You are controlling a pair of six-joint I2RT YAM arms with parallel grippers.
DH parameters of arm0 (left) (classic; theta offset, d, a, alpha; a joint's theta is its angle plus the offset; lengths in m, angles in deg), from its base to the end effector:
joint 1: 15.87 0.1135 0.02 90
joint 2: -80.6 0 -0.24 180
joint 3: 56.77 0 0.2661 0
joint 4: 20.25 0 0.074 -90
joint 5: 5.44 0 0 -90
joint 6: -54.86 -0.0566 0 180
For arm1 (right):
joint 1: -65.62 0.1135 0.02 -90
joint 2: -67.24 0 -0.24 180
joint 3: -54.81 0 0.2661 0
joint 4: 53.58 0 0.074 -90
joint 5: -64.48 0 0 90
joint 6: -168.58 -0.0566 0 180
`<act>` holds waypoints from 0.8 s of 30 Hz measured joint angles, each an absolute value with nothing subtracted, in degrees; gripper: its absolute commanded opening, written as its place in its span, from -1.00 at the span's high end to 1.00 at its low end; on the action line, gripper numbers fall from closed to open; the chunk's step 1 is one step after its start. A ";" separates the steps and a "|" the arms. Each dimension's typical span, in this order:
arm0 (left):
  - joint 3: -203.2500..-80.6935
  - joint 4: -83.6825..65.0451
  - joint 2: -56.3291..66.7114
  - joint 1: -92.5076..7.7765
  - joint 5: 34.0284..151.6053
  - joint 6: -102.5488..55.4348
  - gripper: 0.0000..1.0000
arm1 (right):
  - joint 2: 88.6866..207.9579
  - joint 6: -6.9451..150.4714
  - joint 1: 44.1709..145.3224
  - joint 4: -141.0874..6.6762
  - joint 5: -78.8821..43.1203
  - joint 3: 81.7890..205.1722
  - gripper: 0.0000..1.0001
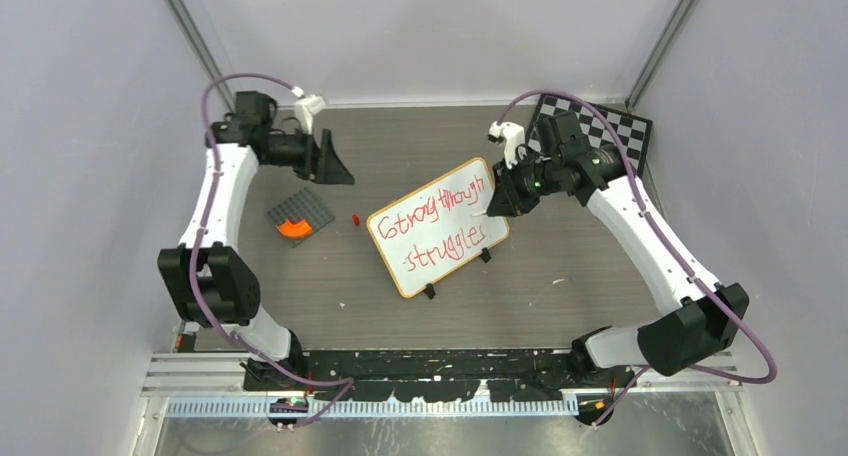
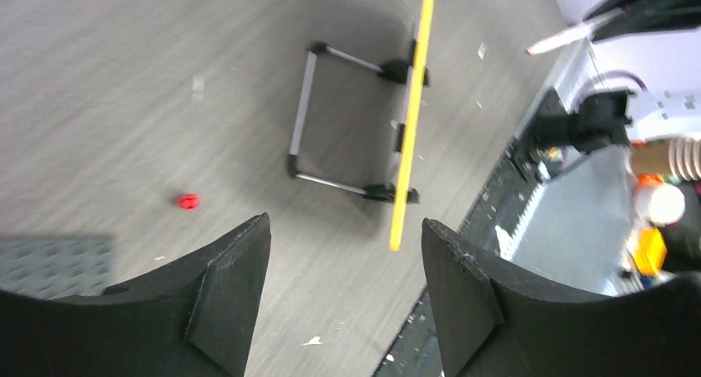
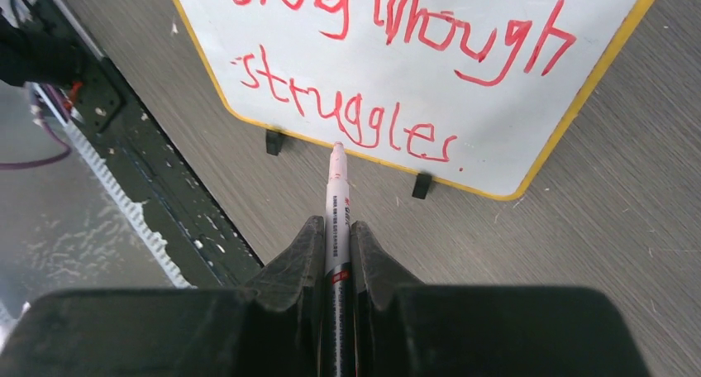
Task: Write a sentence on the whiteboard
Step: Write a sentence on the whiteboard, then close the whiteboard marker at the center of the board.
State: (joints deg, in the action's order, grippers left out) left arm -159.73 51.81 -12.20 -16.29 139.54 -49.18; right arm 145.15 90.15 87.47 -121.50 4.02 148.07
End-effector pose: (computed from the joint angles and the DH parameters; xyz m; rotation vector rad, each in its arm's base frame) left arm 0.3435 -0.0489 0.3062 0.5924 2.2662 -1.1312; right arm 0.2692 0.1380 0.3208 -0.9127 2.2803 0.7167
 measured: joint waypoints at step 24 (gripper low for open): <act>-158.38 58.85 -25.27 -13.87 127.47 -98.18 -0.22 | 147.88 70.33 73.59 -115.19 13.04 145.73 0.99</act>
